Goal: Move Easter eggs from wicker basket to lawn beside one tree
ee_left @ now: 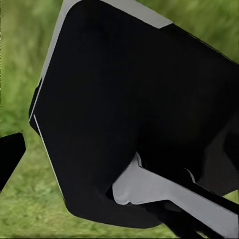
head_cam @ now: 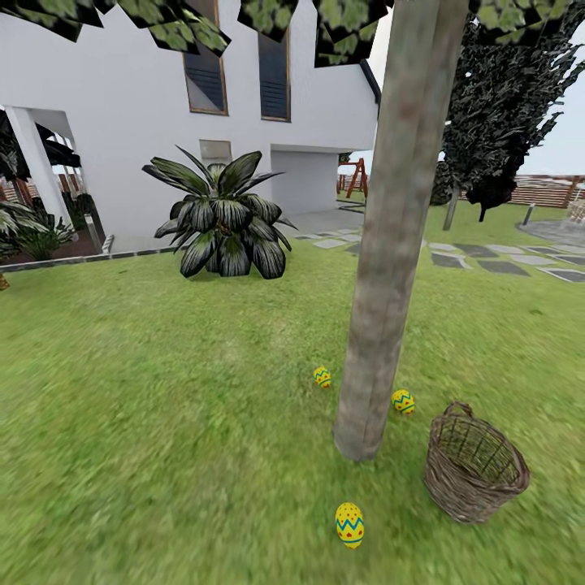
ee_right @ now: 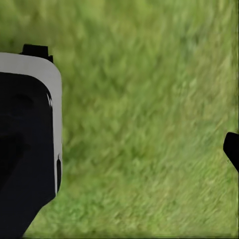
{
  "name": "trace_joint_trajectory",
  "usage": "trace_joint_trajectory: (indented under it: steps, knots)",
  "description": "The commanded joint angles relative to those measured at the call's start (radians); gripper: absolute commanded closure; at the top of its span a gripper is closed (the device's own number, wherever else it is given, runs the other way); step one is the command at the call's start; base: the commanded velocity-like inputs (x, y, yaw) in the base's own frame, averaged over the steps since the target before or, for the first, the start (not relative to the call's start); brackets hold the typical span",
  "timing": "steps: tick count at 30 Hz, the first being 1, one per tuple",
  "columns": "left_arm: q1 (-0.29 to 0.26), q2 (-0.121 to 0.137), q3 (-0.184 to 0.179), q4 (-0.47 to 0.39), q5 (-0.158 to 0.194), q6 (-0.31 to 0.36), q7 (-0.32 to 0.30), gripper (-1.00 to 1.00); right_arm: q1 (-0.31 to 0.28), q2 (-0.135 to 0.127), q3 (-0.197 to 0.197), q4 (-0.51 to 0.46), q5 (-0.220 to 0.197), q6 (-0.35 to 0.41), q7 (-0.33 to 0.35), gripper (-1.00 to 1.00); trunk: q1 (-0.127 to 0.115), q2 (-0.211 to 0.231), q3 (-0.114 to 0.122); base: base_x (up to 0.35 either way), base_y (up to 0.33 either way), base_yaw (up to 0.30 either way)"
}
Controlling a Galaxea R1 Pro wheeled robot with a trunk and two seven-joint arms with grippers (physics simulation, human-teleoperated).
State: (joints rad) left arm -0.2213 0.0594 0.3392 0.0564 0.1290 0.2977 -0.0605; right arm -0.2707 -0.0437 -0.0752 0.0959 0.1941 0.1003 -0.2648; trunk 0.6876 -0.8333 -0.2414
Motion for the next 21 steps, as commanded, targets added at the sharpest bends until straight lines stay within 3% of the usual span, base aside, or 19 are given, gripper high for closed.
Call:
trace_joint_trajectory:
  steps: [1,9,13,21]
  knots:
    - [0.011,-0.001,-0.002,0.002,0.011,0.002,-0.002,-1.00,0.002,0.000,-0.008,0.001,0.010,0.002,-0.016,-1.00,-0.004,0.006,0.002,0.000,0.000,0.000]
    - [0.078,0.007,-0.001,0.002,0.011,0.001,0.002,-1.00,0.015,-0.011,-0.009,0.002,0.003,0.004,-0.020,-1.00,-0.034,0.062,0.027,0.000,0.000,0.000]
    - [0.088,0.014,-0.001,0.003,0.011,0.004,0.004,-1.00,0.064,-0.016,-0.009,0.002,0.000,-0.002,-0.018,-1.00,-0.050,0.090,0.040,0.000,0.000,0.000]
    - [0.176,0.015,-0.002,0.003,0.011,0.000,0.004,-1.00,0.137,-0.016,-0.009,0.002,-0.001,-0.063,-0.016,-1.00,-0.080,0.146,0.065,0.000,0.000,0.000]
